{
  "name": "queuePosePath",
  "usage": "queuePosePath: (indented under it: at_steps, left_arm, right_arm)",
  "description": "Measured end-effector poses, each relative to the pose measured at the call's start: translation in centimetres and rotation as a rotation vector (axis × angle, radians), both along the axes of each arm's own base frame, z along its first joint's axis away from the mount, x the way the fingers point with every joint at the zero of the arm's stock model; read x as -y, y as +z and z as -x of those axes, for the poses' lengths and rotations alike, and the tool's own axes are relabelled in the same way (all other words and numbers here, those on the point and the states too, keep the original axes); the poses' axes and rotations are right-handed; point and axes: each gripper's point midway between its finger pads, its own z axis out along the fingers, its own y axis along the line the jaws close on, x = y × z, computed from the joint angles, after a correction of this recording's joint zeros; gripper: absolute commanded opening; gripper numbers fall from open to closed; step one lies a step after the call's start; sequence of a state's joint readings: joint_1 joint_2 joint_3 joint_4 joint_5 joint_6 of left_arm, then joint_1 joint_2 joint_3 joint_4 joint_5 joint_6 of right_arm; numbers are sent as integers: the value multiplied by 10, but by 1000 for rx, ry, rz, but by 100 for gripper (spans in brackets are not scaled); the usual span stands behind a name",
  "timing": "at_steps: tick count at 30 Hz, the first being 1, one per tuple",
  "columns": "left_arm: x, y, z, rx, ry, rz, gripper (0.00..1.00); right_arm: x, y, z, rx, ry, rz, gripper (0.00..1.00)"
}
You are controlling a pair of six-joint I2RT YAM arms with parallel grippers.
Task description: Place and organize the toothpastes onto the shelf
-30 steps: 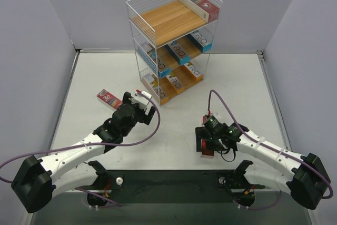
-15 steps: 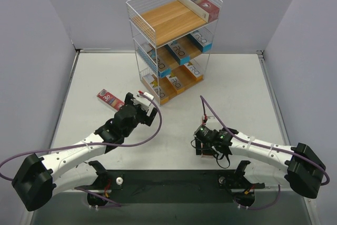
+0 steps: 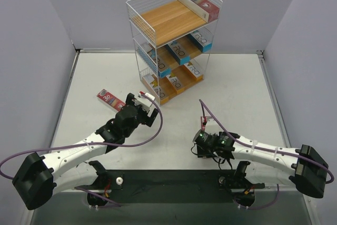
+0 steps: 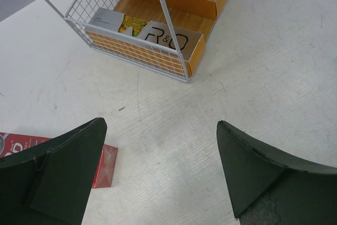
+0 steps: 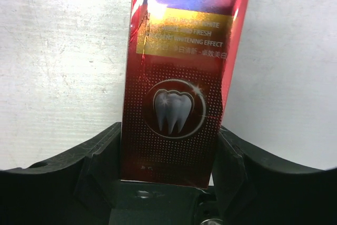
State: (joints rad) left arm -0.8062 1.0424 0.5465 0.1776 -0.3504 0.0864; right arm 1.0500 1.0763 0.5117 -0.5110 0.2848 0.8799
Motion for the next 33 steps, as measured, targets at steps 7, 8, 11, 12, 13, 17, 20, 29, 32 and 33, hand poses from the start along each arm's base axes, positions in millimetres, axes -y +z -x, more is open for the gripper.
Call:
queuePosePath:
  at_steps: [7, 8, 11, 12, 13, 17, 20, 29, 32, 33]
  left_arm:
    - [0, -1, 0, -3, 0, -3, 97]
    - [1, -1, 0, -3, -1, -3, 97]
    - [1, -2, 1, -5, -4, -4, 97]
    - [1, -2, 1, -5, -4, -4, 97]
    - [1, -2, 1, -5, -4, -5, 97]
    - [1, -2, 0, -5, -3, -5, 97]
    - [1, -2, 0, -4, -2, -5, 97]
    - [1, -2, 0, -4, -3, -7, 97]
    - [1, -2, 0, -1, -4, -7, 97]
    - [1, -1, 1, -1, -4, -7, 97]
  right_arm:
    - [6, 37, -11, 91, 30, 9, 29]
    - [3, 48, -16, 113, 46, 4, 27]
    - [-7, 91, -34, 195, 91, -21, 20]
    - [-11, 108, -40, 227, 104, -33, 20]
    - [-13, 127, -47, 258, 111, -46, 19]
    - [-8, 193, -72, 384, 124, -83, 19]
    - [2, 241, -85, 457, 144, -89, 19]
    - [9, 373, -118, 672, 275, -76, 20]
    - [7, 398, -137, 700, 309, -54, 22]
    - [6, 408, -145, 711, 324, -48, 22]
